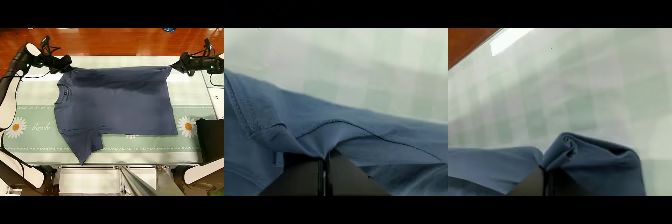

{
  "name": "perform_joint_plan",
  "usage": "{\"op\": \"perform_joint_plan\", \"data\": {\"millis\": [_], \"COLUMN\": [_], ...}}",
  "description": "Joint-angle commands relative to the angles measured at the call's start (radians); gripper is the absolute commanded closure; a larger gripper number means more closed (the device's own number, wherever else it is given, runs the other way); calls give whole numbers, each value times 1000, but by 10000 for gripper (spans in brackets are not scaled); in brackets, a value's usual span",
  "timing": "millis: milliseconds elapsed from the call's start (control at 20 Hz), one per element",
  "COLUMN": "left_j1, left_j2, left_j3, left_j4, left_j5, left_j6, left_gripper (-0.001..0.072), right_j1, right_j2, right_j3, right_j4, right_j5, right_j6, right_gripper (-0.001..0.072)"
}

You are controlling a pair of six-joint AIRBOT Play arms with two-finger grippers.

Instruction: Fold the shirts.

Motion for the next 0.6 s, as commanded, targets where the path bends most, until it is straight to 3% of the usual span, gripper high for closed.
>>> {"op": "perform_joint_plan", "data": {"millis": [0,150,300,550], "left_j1": [21,30,31,32], "left_j2": [2,14,15,15], "left_j3": [7,6,-45,-122], "left_j4": [-23,-5,63,66], "left_j5": [-112,-251,-348,-435], "left_j6": [19,117,117,151], "left_gripper": [690,690,690,690], "right_j1": [-14,-25,-11,-5], "right_j2": [-14,-9,-10,-10], "right_j3": [14,11,-32,-85], "right_j4": [-8,-87,-220,-233], "right_j5": [71,203,253,248], "right_j6": [3,-14,6,5], "right_gripper": [686,686,686,686]}}
